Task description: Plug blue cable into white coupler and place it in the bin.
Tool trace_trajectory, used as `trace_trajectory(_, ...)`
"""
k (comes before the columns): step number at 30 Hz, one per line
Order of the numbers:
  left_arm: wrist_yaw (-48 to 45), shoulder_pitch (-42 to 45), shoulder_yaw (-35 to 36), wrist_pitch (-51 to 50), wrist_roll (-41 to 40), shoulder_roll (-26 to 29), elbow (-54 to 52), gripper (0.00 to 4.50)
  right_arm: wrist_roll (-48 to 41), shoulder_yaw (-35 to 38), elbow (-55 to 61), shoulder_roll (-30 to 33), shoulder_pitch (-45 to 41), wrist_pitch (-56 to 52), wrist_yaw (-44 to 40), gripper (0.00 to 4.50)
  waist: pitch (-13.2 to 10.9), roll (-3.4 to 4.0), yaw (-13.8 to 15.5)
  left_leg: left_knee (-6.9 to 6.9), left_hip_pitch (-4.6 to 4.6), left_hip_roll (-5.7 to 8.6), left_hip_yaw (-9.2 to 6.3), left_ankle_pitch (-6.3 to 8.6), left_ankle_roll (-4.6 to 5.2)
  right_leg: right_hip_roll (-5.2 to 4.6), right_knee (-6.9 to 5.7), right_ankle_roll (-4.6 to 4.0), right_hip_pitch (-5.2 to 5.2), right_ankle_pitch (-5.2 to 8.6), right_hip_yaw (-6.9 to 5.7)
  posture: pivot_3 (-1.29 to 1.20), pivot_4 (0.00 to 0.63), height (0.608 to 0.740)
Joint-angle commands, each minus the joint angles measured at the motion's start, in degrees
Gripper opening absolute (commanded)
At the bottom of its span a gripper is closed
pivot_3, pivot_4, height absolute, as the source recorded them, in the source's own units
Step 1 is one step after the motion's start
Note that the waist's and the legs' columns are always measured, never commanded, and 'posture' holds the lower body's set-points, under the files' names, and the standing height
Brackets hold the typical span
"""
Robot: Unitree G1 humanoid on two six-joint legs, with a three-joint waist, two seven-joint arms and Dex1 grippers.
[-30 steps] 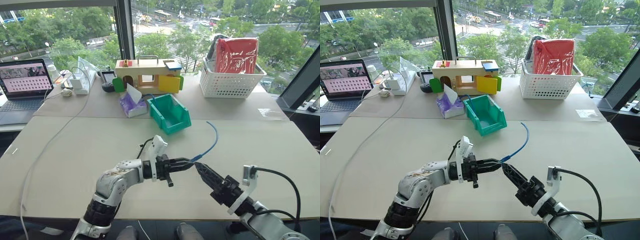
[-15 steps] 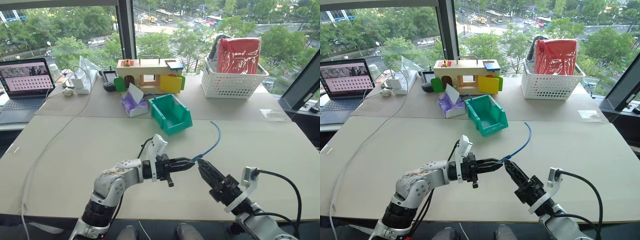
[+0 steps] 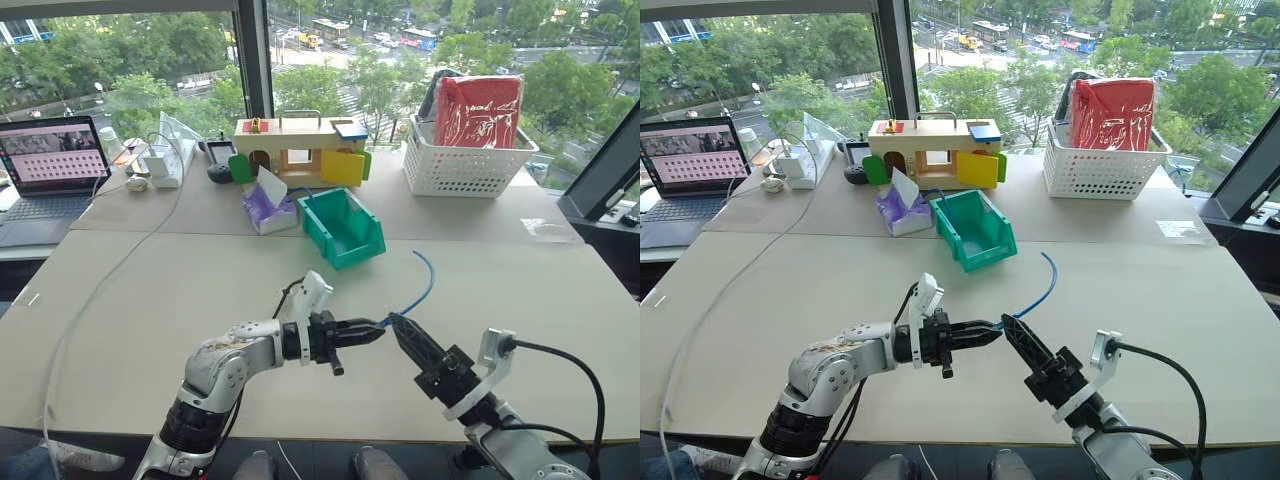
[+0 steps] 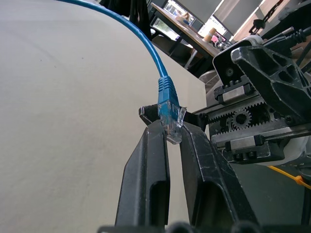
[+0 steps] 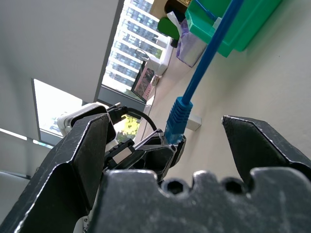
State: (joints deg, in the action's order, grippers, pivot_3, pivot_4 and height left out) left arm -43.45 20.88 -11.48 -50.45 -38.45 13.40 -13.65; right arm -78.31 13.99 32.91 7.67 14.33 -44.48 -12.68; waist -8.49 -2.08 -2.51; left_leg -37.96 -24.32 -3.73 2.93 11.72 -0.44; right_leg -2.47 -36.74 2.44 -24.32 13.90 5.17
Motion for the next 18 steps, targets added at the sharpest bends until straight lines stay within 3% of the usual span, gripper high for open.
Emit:
trace_trajectory(1,-1.2,1.6,-0.5,-1.4,-1.8,0.0,-0.7,0.0,-0.9,-0.8,2.6,0.6,-1.0,2.7,0.4,4.33,0.0,0.0,0.0,0.0,-0.01,0.0,0.0,0.0,0.0,0.0,0.0,0.0,-0.01,0.0,0.0,0.0,0.15,0.716)
trace_trajectory(10,-1.1,1.8,-0.4,-2.3,-2.2,-0.3,-0.5,0.0,-5.6,-3.7,5.8,1.4,-4.4,4.9,9.3,4.33,0.0,-0.01,0.0,0.0,-0.02,0.0,0.0,0.0,0.0,0.0,-0.01,0.01,-0.02,0.0,0.0,0.0,0.15,0.716)
trace_trajectory(11,-1.1,1.8,-0.4,-2.3,-2.2,-0.3,-0.6,0.0,-6.3,-4.0,6.1,1.6,-4.7,5.1,10.2,3.82,0.0,-0.01,0.0,0.0,-0.02,0.0,0.0,0.0,0.0,0.0,0.01,0.01,-0.02,0.0,0.01,0.0,0.15,0.716)
trace_trajectory(13,-1.1,1.8,-0.4,-2.3,-2.3,-0.3,-0.6,0.0,-8.3,-4.1,7.0,2.2,-5.5,5.7,12.5,3.35,0.0,-0.01,0.1,0.0,-0.04,0.01,0.01,0.0,0.0,-0.01,0.01,0.01,-0.02,-0.01,0.01,0.0,0.15,0.716)
trace_trajectory(18,-0.7,1.7,-0.4,-2.1,-2.6,-0.4,-0.7,0.0,-12.2,-5.1,8.1,4.3,-6.5,7.0,16.8,1.64,0.0,-0.02,0.1,0.01,-0.05,0.01,0.01,0.0,0.0,-0.01,0.03,0.01,-0.02,-0.01,0.02,0.0,0.15,0.716)
